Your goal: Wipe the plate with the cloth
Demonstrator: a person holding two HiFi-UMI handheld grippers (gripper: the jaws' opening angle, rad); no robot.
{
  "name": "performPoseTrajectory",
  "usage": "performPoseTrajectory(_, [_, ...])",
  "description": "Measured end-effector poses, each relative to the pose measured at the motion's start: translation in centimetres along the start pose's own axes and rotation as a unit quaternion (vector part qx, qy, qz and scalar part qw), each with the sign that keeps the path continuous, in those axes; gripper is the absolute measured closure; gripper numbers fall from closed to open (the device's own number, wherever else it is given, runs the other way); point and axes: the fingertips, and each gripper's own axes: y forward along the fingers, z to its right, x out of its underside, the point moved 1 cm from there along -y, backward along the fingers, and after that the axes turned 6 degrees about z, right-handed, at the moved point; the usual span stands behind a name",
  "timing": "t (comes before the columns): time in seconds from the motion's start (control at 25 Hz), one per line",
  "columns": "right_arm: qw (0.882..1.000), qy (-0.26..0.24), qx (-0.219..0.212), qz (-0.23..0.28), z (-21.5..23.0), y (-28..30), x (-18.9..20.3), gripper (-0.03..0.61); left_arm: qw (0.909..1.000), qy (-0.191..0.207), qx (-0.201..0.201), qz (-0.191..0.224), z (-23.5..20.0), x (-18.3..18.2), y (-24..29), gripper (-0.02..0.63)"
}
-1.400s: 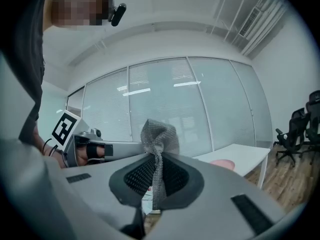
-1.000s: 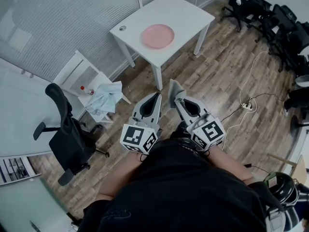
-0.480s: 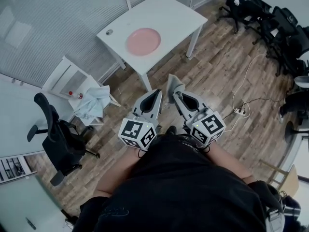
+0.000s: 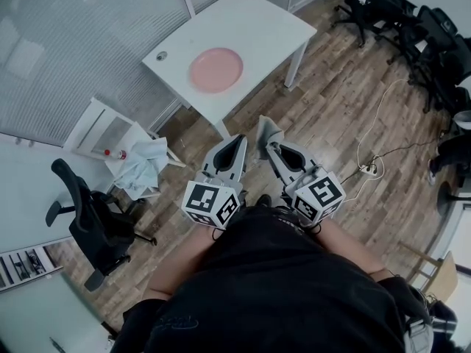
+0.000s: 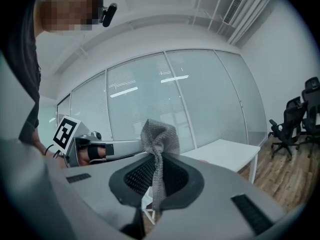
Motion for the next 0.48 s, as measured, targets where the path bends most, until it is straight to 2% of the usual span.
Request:
performPoseTrajectory(0.24, [1.0, -0.002, 0.002, -0.001, 0.9, 3.5, -0.1, 0.543, 1.0, -0.004, 0.008, -0.002, -3.2, -0.6, 1.6, 0.597])
performPoseTrajectory(0.48, [1.0, -0.006, 0.017, 0.007, 1.2, 8.9, -1.1, 0.543, 0.9996, 0.008, 0.026, 0.003, -8.0, -3.4, 3.0, 0.597])
